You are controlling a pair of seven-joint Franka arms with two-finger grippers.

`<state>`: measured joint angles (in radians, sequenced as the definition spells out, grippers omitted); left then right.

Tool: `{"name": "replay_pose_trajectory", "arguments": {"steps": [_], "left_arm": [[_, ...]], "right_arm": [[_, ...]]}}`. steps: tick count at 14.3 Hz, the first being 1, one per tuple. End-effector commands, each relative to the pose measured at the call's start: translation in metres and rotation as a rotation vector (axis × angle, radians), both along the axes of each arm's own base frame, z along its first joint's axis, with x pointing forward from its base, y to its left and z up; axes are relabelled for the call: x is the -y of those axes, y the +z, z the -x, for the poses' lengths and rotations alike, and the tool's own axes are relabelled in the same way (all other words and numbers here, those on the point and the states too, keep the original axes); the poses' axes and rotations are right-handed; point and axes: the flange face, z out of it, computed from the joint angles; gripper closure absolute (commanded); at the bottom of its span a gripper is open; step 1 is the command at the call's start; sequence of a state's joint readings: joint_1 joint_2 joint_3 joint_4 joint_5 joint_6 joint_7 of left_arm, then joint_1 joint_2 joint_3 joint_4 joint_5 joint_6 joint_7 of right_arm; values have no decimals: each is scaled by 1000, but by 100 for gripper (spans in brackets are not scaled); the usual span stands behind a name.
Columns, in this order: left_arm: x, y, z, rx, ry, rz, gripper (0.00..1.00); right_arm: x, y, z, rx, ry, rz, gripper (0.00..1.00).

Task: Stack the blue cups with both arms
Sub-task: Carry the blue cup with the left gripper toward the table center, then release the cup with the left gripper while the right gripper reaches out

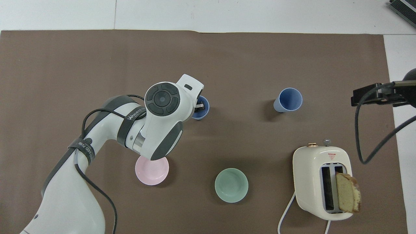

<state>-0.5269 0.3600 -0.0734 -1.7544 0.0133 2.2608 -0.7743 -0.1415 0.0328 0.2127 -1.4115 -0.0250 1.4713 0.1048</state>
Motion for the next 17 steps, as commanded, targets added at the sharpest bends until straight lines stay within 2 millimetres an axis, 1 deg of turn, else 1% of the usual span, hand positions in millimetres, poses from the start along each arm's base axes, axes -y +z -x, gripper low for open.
{"name": "replay_pose_trajectory", "arguments": {"steps": [1, 2, 4, 5, 6, 9, 10, 11, 13, 16, 17], "left_arm": [[-9, 20, -11, 10, 24, -25, 0], [-14, 35, -14, 5, 31, -31, 0], [-30, 49, -23, -1, 44, -52, 0], [-45, 65, -27, 18, 28, -55, 0], [-64, 74, -30, 13, 4, -67, 0], [-121, 112, -34, 0, -55, -88, 0], [-138, 122, -34, -6, -71, -91, 0], [-152, 132, -32, -15, -95, -89, 0], [-186, 142, -32, -37, -142, -100, 0], [-231, 155, -30, -60, -223, -109, 0], [-244, 157, -30, -69, -254, -114, 0]], "right_arm": [[4, 1, 5, 2, 15, -17, 0], [4, 2, 5, 5, 20, -17, 0], [4, 0, 5, 0, 24, -18, 0], [2, -5, 10, -8, 26, -14, 0], [0, -17, 10, 1, 26, -14, 0], [-1, -63, 1, 12, 54, -10, 0], [1, -82, -2, -14, 75, -10, 0], [3, -103, -9, -8, 86, -14, 0], [2, -137, -20, 18, 72, -20, 0], [7, -189, -44, -17, 35, -41, 0], [6, -200, -51, -6, 33, -47, 0]]}}
